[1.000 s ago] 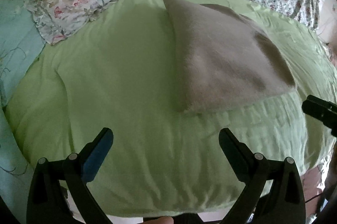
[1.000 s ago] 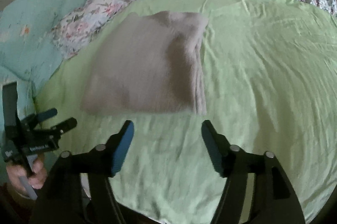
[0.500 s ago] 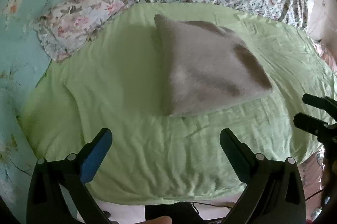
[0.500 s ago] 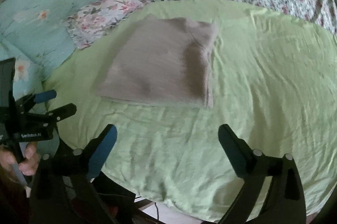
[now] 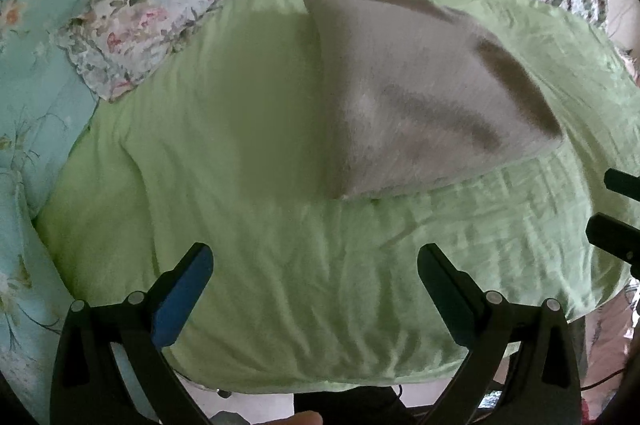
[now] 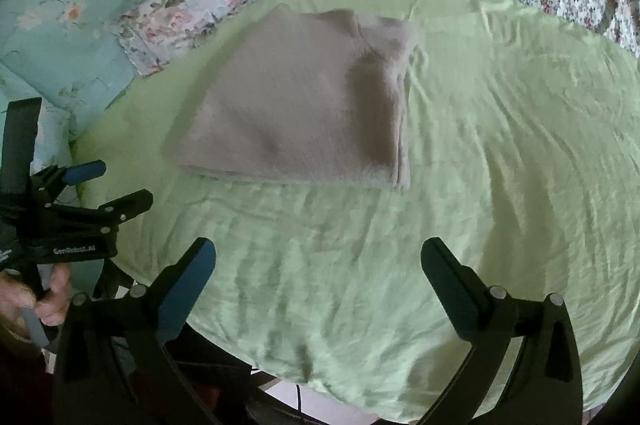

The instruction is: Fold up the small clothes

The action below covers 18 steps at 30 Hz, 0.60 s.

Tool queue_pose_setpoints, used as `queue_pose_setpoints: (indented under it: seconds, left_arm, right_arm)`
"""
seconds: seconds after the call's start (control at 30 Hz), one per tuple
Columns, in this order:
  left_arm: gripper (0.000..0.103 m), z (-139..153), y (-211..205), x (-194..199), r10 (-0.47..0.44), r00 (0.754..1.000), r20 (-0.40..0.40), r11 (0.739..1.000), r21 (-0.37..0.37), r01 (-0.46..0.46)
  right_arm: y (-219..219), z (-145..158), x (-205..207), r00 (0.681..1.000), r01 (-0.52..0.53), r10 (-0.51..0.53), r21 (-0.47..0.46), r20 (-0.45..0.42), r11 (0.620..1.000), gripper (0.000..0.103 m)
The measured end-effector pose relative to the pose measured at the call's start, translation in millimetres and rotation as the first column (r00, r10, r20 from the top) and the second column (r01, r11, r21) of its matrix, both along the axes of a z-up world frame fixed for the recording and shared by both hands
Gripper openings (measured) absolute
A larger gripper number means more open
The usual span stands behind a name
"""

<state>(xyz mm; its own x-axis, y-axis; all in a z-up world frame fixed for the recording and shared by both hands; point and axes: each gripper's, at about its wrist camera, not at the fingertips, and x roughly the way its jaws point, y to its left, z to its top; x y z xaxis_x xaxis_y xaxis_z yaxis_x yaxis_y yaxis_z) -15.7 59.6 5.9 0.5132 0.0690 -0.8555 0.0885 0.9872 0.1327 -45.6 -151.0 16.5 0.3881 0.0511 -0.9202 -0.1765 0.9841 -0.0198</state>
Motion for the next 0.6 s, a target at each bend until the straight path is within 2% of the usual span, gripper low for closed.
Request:
queue_pose_setpoints:
  seconds: [0.27,0.6]
  left_arm:
    - [0.102,4.0,-8.2,12.2,-0.020,1.000,0.021,0.999,0.030,0.020]
    - [0.102,25.9,-13.9,31.8,-0.025,0.996,0.081,0.999,0.030,0.023]
  right_arm:
    - [5.5,-9.6,16.0,1.000,-0.005,0.005,0.010,-0.024,1.000,0.102]
    - [8.7,6.3,49.1,0.999,-0.040,0.040,-0.017,0.016,0.999,0.102]
